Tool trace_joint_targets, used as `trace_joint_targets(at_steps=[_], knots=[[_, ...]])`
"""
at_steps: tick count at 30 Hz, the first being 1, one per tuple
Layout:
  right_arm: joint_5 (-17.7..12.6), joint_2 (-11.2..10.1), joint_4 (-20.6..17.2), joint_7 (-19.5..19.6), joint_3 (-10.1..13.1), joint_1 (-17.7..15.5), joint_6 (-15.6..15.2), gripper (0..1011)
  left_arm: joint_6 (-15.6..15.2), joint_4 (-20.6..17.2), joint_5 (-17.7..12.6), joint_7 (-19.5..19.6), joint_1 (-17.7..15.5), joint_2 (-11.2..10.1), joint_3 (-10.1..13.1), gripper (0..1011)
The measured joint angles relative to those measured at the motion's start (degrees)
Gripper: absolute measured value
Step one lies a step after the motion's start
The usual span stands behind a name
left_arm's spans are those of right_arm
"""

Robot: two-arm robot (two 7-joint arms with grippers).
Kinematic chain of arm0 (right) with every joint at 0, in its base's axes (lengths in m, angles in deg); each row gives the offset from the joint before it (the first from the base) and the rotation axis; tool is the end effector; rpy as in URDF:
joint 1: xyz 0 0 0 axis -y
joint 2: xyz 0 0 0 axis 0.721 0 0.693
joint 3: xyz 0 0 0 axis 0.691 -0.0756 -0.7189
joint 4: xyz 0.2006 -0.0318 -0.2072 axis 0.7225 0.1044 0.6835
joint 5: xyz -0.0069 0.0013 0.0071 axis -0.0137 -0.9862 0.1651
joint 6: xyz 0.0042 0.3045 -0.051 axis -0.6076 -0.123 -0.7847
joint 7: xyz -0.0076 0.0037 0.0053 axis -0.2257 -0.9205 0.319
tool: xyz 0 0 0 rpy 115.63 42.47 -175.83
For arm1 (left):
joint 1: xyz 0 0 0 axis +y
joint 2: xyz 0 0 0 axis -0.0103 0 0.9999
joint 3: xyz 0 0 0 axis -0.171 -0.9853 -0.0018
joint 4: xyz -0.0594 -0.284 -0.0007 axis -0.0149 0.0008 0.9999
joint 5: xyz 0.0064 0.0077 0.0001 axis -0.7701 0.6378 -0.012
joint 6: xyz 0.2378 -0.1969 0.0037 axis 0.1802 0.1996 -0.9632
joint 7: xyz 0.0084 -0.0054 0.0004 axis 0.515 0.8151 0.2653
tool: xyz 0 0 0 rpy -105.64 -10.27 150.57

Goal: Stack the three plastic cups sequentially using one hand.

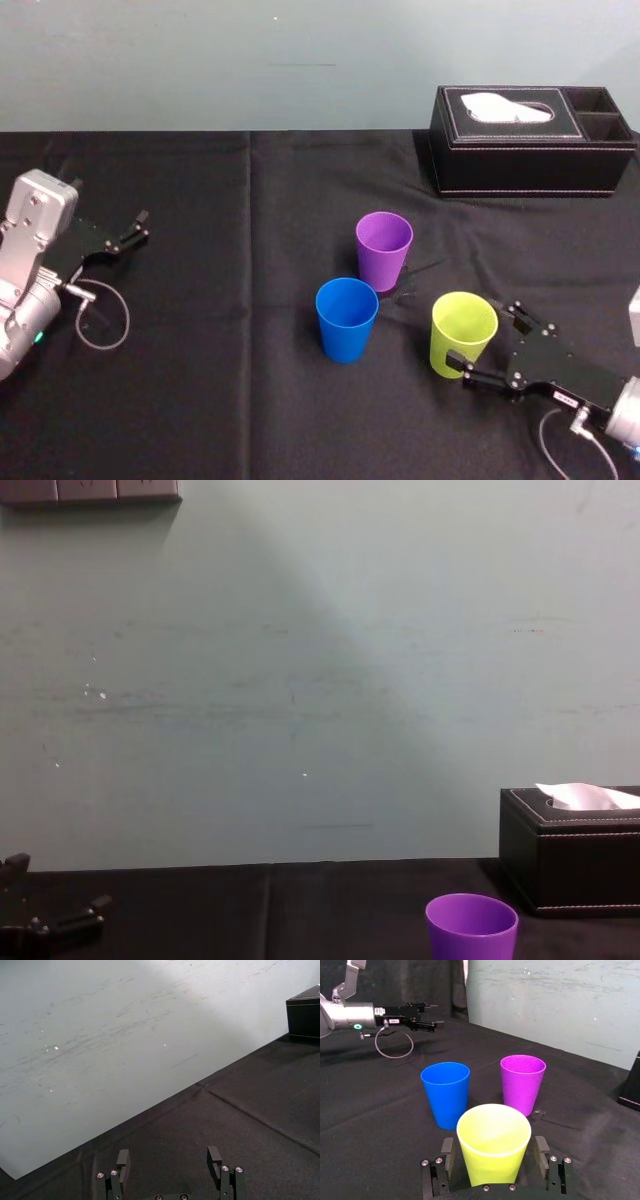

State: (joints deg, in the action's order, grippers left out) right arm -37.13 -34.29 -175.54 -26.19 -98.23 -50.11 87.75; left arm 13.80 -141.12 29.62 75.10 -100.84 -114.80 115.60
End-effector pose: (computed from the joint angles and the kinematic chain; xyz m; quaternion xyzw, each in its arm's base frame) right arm 0.2851 -0.1286 -0.3214 -0.0733 -0.0171 -0.3460 0.9352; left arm 0.3580 0.0826 -0.3024 0.1415 -0.1325 0.5799 0.7913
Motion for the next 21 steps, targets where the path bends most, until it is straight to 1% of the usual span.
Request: trace_joint_targets(at_steps=[6,9,18,20,21], knots=[[0.8,1.02,1.21,-0.51,-1.25,1.92,-0.82,1000,0.0,0.0,0.0,0.0,0.0,0.0,0.0,1011],[1.18,1.89,2.06,-0.44,-1.88,3.04,-1.42,1000,0.0,0.0,0.0,0.0,0.0,0.0,0.0,1011],[1.17,1.8,1.98,-0.4,-1.83,2.88,-1.41,997,0.0,0.0,0.0,0.0,0.0,0.0,0.0,1011],[1.15,1.77,1.95,-0.4,-1.8,2.84,-1.37,978,0.0,0.0,0.0,0.0,0.0,0.0,0.0,1011],[1.14,1.73,1.92,-0.39,-1.77,2.8,-1.34,946,0.0,0.0,0.0,0.0,0.0,0.0,0.0,1011]])
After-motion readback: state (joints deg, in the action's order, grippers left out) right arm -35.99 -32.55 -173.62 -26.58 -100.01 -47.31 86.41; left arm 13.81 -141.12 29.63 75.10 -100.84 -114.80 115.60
